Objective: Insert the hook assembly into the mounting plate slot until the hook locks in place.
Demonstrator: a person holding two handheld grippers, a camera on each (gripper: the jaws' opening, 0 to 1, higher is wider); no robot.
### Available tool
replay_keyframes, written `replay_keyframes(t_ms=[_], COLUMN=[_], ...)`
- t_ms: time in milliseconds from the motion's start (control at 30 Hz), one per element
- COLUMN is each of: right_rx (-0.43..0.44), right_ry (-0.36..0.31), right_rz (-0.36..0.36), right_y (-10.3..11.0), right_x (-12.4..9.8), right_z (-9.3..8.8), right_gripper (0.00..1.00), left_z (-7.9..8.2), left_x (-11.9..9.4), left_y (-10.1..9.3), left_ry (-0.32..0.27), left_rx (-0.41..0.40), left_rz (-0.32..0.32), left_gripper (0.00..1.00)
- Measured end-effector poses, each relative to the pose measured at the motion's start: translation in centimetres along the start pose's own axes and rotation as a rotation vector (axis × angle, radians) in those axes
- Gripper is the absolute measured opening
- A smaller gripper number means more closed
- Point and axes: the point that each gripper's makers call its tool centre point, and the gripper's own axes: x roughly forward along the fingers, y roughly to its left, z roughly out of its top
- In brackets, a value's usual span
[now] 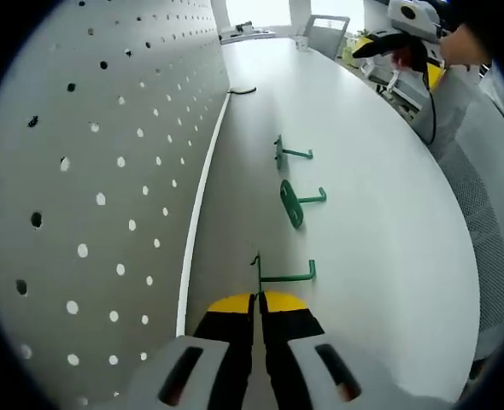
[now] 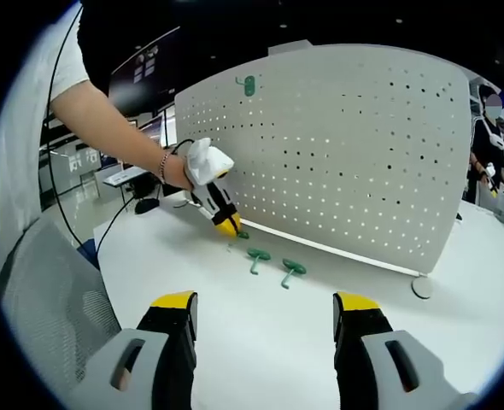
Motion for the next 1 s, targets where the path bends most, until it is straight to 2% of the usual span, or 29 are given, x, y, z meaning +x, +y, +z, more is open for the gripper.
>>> replay_keyframes(t_ms=[133, 567, 733, 1000], right_rx=[-0.002, -0.006, -0.006, -0.007], right_ry=[-0.001, 0.002, 0.003, -0.004], right_rz=[-0.001, 0.005, 0.006, 0.004], right_y=[-0.2, 0.0, 0.1, 0.1], right_x=[0.1, 0.1, 0.1, 0.1], right_z=[0.1, 0.2, 0.1, 0.3], right_gripper=[0.62, 0.64, 0.65, 0.64], left_z=[0.6, 2.1, 2.7, 2.8], left_x=[-0.5, -1.6, -2.1, -2.9], left_y=[0.2, 0.3, 0.4, 0.5], left_ry=[-0.052, -0.16, -0.212, -0.249], left_rx=[-0.05, -0.121, -0.188, -0.233], left_rz=[0.02, 0.062, 0.082, 0.101], left_gripper=[0.03, 0.02, 0.02, 0.02])
